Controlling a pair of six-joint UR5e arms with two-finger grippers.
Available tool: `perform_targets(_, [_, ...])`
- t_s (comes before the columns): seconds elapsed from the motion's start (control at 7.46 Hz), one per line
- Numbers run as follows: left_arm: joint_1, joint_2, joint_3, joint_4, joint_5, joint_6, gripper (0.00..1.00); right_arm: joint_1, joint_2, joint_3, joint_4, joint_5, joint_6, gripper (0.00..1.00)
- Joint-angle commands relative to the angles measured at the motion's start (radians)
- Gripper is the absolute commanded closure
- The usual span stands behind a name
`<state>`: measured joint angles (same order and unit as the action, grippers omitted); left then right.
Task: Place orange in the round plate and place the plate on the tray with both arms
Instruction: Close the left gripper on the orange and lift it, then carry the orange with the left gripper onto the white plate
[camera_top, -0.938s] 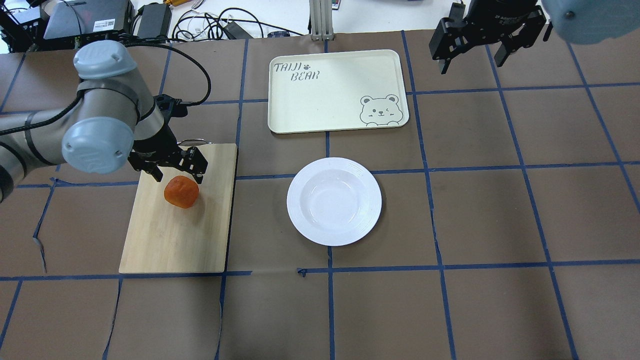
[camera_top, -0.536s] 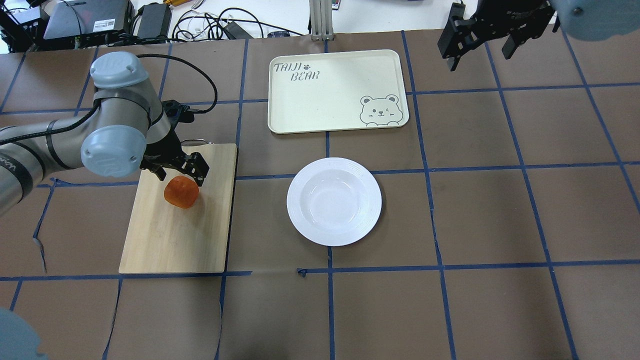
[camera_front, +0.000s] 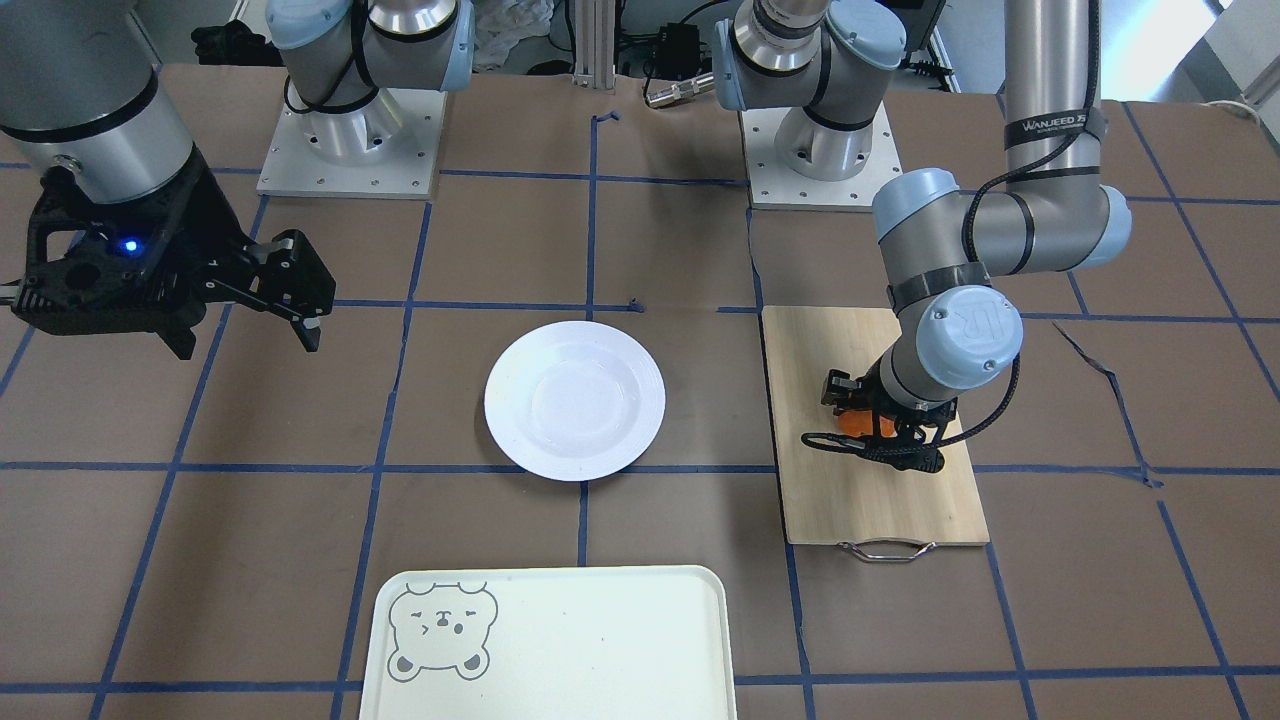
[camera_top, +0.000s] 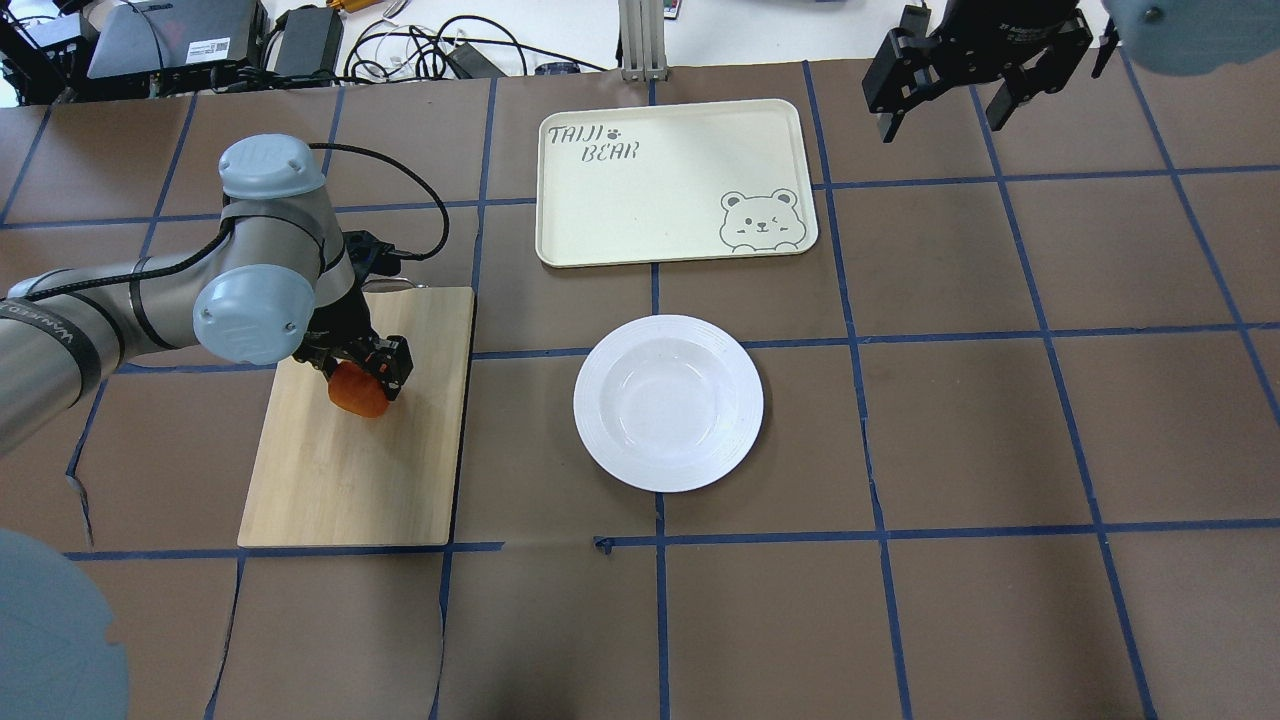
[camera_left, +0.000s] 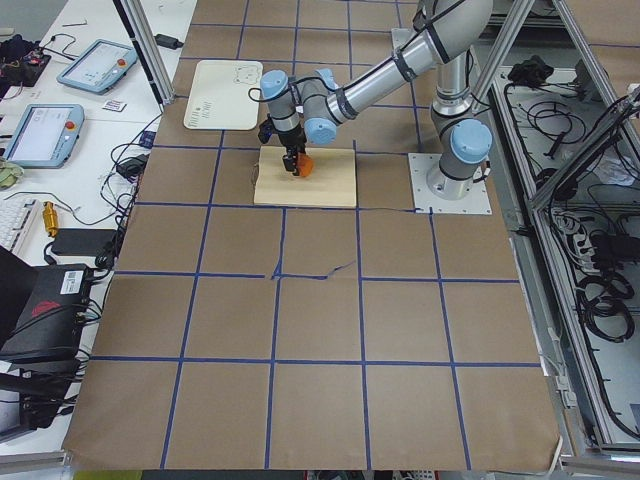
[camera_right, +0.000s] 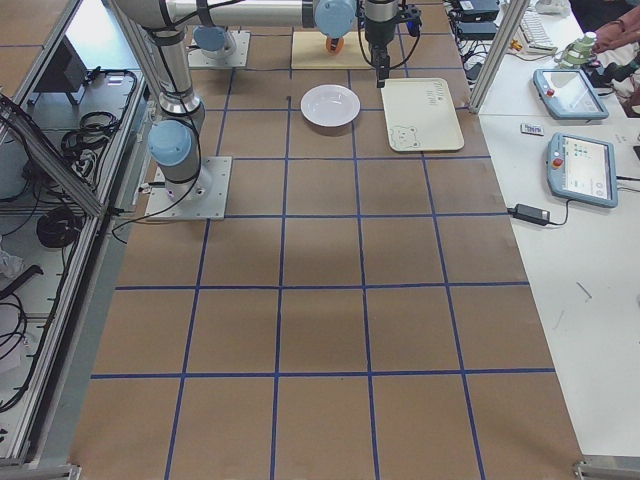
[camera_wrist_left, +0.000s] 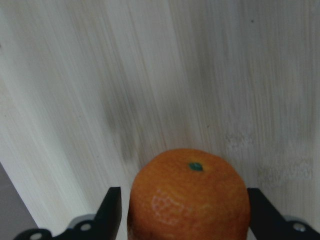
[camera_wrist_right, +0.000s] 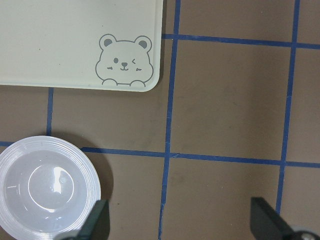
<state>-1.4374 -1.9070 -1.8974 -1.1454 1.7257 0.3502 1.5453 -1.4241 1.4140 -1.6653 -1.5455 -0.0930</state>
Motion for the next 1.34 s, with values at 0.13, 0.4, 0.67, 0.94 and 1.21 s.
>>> perform_targets(0.13, [-0.084, 0.051, 0.096, -0.139, -0.196, -0.203, 1.00, 0.001, -0.004, 0.009, 0.019, 0.015, 0.162, 0.00])
perform_targets(0.4, [-0.296, 0.039, 0.147, -0.189, -0.204, -0.488, 1.00, 0.003, -0.012, 0.008, 0.019, -0.019, 0.188, 0.00])
perform_targets(0.67, [-0.434, -0.015, 0.146, -0.096, -0.286, -0.803, 1.00, 0.010, -0.033, 0.011, 0.021, -0.016, 0.168, 0.00])
perform_targets(0.94, [-0.468, -0.072, 0.146, -0.022, -0.373, -0.915, 1.00, 0.009, -0.032, 0.022, 0.022, -0.027, 0.151, 0.05])
perform_targets(1.21, [-0.475, -0.109, 0.146, 0.052, -0.370, -0.930, 0.29, 0.001, -0.027, 0.022, 0.079, -0.018, 0.168, 0.00])
